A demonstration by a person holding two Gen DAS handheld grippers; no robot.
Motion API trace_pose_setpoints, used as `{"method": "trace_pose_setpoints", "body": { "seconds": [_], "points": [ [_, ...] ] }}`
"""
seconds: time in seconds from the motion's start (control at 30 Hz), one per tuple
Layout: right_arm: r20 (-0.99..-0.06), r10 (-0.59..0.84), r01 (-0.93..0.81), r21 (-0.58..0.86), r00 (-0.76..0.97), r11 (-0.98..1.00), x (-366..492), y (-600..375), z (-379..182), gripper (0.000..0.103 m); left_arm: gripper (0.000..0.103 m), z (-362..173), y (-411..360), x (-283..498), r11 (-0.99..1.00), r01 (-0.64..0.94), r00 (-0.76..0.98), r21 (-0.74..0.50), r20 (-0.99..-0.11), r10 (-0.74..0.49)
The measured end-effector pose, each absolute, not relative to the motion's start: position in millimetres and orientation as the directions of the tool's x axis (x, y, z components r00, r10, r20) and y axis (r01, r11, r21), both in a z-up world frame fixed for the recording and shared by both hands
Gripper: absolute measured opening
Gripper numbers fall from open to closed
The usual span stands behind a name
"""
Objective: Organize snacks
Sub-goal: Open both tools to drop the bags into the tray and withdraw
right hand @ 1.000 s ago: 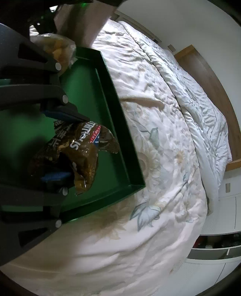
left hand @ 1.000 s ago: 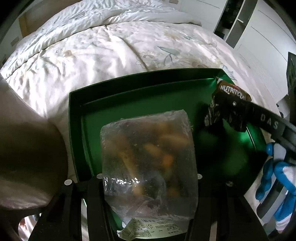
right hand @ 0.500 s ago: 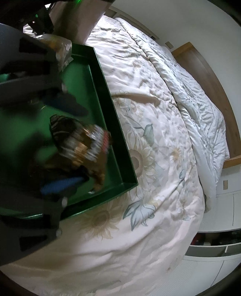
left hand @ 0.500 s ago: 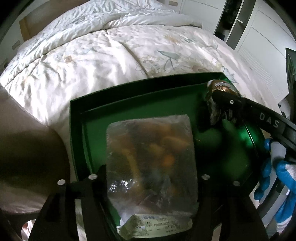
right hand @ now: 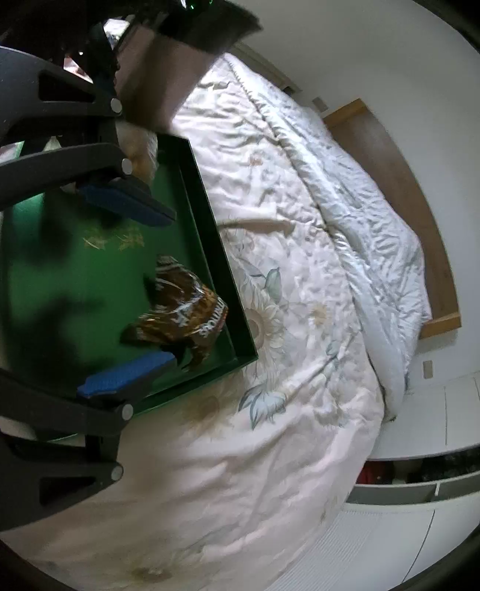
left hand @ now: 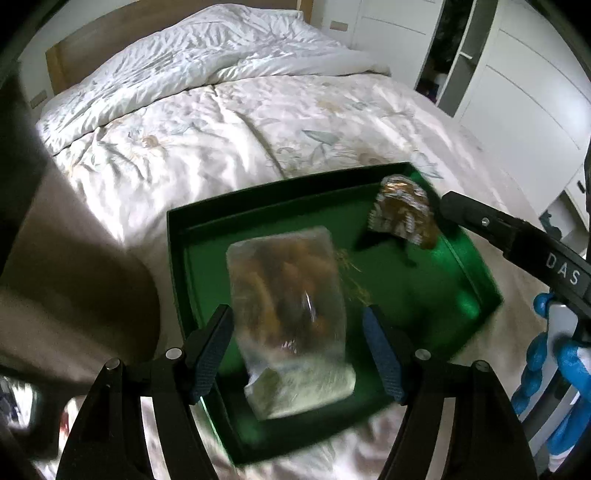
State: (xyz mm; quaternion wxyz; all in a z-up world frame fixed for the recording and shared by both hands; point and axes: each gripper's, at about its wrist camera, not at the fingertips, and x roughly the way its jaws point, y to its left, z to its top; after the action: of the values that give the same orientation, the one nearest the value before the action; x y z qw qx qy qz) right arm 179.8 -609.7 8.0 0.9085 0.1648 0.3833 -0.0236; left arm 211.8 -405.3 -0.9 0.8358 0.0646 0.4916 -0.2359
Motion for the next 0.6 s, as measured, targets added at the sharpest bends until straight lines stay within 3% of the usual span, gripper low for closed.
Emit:
{"method": "trace_pose_setpoints", "body": {
  "seconds": [0.3,0.6],
  "points": [
    [-0.641,0.134,0.086,0.299,0.756,0.95,83.3,-579.2,34.2,0.103,0.067,23.5,-358.8,135.7,0.856,0.492,0.401,-0.159,-0.831,-0.385],
    [-0.616,0.17,0.045,0.317,0.769,0.947,19.4,-528.9,53.5,0.103,0.067,28.7,-258.7,77.5,0.889,0.444,0.452,-0.109,-0.83,-0.328]
  ]
}}
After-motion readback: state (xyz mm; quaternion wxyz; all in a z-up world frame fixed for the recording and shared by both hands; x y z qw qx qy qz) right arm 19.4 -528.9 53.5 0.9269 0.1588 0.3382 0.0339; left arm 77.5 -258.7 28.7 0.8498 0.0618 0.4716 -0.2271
